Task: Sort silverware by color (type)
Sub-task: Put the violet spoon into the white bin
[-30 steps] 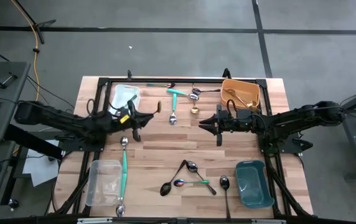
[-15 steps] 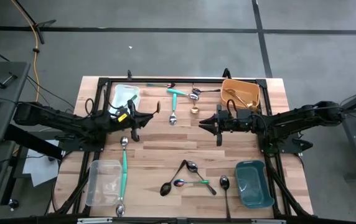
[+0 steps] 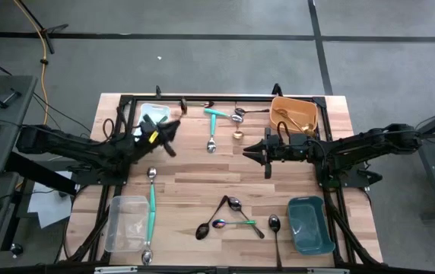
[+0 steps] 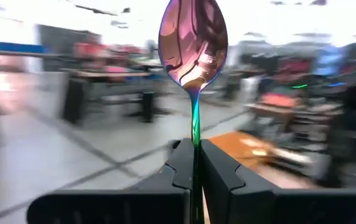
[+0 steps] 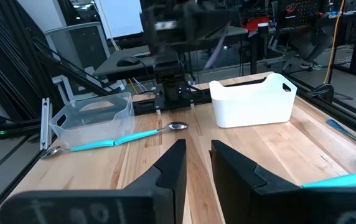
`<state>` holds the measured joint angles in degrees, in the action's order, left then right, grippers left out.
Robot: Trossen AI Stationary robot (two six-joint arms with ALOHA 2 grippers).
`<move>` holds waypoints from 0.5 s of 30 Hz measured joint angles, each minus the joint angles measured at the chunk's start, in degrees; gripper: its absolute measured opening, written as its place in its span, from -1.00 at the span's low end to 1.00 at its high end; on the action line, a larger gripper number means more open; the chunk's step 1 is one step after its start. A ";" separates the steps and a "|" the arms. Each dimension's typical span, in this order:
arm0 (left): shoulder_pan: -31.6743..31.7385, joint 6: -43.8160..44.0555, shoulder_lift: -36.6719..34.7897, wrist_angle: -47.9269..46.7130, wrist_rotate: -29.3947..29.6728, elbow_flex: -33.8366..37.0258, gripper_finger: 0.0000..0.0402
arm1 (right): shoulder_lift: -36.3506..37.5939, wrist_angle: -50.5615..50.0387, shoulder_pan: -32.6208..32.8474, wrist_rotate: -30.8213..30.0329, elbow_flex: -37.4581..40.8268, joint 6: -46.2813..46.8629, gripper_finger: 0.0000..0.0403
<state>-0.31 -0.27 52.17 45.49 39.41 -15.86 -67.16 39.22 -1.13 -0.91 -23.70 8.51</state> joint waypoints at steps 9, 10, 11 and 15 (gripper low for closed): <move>4.11 12.20 -1.90 -63.52 13.10 -21.47 -0.97 | 0.00 -0.02 0.01 0.00 0.00 0.00 -0.66; 4.71 14.50 -1.86 -67.86 14.04 -22.03 -0.97 | 0.00 -0.04 0.00 0.00 0.00 0.00 -0.66; 5.34 16.94 -1.91 -71.60 15.14 -22.07 -0.97 | 0.00 -0.04 -0.01 0.00 0.00 0.00 -0.66; 7.96 28.06 -2.43 -82.73 16.22 -20.04 -0.97 | 0.00 -0.06 0.03 0.02 0.00 0.26 -0.66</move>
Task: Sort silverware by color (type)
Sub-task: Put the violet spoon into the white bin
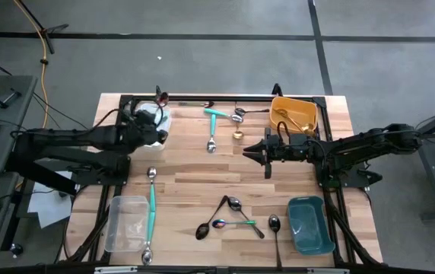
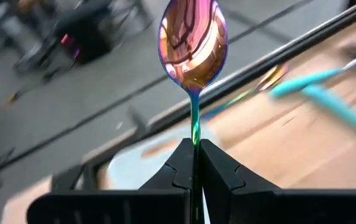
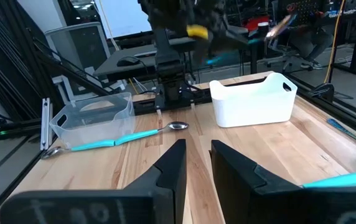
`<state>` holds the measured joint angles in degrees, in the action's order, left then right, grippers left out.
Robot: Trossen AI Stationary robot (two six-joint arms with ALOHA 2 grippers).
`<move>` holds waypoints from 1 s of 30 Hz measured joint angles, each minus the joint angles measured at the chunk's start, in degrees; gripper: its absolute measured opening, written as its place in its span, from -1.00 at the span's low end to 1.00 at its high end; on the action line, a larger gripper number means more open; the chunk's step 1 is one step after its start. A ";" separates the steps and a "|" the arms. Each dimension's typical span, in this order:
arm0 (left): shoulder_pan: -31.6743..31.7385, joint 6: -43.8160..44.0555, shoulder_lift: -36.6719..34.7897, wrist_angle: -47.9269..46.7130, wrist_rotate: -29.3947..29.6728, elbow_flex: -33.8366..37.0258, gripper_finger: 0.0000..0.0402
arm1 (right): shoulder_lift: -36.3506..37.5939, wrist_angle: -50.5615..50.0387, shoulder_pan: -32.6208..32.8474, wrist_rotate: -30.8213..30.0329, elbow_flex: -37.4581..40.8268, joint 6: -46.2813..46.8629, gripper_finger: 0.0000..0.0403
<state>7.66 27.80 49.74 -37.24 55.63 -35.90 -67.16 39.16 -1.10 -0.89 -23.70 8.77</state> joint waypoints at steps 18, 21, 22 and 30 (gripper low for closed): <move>7.88 4.74 0.11 6.01 -8.58 13.38 -0.97 | 0.00 0.20 0.00 0.00 0.02 -0.21 -0.66; 9.00 0.14 0.11 9.11 -9.37 13.42 -0.97 | 0.00 0.73 0.00 0.00 0.02 -0.22 -0.66; 9.38 -1.52 0.11 10.41 -9.69 13.42 -0.97 | 0.00 0.77 0.00 0.00 0.02 -0.22 -0.66; 13.94 -7.96 0.11 12.42 -12.58 13.42 -0.97 | 0.00 0.78 0.00 0.00 0.02 -0.22 -0.66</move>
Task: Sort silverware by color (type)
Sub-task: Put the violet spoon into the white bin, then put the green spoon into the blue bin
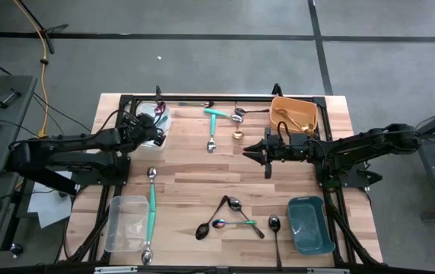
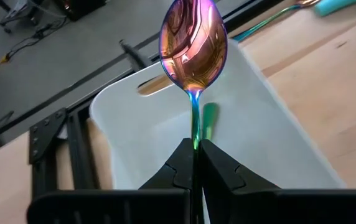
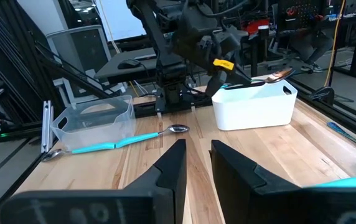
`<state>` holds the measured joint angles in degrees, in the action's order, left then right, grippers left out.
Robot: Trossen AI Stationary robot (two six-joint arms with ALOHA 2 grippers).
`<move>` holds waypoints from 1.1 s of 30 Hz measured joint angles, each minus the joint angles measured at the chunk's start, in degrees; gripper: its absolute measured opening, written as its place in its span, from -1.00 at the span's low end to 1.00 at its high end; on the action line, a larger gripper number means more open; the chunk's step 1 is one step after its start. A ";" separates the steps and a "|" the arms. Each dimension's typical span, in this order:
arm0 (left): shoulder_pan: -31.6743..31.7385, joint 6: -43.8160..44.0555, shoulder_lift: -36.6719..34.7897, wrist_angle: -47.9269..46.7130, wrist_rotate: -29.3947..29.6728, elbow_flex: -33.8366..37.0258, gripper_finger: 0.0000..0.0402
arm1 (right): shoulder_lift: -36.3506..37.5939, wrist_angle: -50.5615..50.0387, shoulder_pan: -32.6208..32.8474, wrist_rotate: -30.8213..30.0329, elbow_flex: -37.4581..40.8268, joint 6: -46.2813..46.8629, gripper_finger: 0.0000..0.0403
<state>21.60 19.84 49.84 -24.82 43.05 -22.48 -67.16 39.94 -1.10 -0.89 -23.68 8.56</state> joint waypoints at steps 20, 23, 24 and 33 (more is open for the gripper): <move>1.19 -0.86 0.00 -0.71 -4.04 -3.04 -0.57 | 0.00 -0.02 0.00 0.00 0.02 -0.02 -0.66; 0.11 -0.65 0.00 -0.67 -5.79 -7.12 -0.47 | 0.00 -0.02 0.00 0.00 0.02 -0.02 -0.66; -0.46 -0.64 -0.01 -0.18 -6.84 -8.64 -0.43 | 0.00 -0.02 0.00 0.00 0.02 -0.02 -0.66; -10.28 -3.96 0.27 25.35 -18.76 -7.74 -0.20 | 0.00 -0.25 0.01 0.00 0.02 0.14 -0.66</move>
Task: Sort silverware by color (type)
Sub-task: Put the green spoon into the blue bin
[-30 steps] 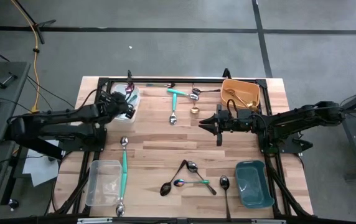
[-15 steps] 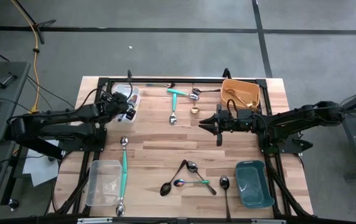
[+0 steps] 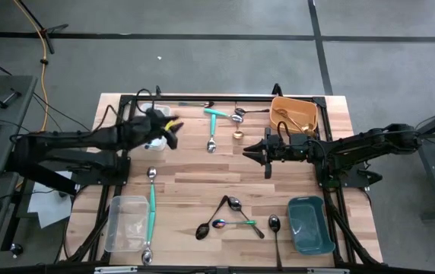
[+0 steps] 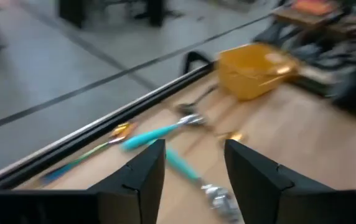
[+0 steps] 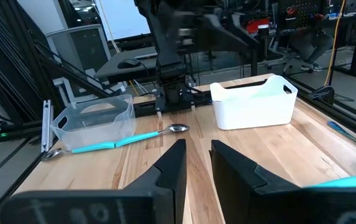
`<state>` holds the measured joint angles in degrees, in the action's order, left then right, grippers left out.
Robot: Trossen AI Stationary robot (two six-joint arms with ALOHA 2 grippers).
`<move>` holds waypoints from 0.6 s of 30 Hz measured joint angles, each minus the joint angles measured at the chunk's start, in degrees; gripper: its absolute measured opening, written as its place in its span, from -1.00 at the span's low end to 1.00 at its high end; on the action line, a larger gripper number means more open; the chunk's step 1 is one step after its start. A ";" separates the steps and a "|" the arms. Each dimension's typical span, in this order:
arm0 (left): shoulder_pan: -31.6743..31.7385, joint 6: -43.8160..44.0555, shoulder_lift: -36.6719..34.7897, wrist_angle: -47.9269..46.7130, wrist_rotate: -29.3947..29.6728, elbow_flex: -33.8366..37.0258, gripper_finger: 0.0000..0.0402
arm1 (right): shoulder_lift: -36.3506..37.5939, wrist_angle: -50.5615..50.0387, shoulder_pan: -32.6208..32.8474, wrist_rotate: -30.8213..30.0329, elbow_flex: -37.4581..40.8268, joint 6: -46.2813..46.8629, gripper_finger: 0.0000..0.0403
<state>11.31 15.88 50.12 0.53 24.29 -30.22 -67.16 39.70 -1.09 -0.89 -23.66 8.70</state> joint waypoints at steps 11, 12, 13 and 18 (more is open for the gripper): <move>-11.83 0.85 2.11 14.50 9.33 6.71 -0.16 | 0.00 -0.23 0.01 0.00 0.00 0.27 -0.66; -12.00 0.49 2.11 14.55 9.54 6.71 -0.16 | 0.00 -0.09 0.01 -0.01 0.00 0.27 -0.66; -12.14 0.48 2.11 14.43 9.56 6.71 -0.16 | 0.00 0.09 -0.01 0.00 0.00 0.14 -0.66; -12.18 0.46 2.11 14.46 9.58 6.71 -0.16 | 0.00 0.71 0.01 0.00 0.00 -0.14 -0.66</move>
<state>-0.86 16.34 52.23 14.98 33.87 -23.51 -67.16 40.40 -1.08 -0.89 -23.66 8.56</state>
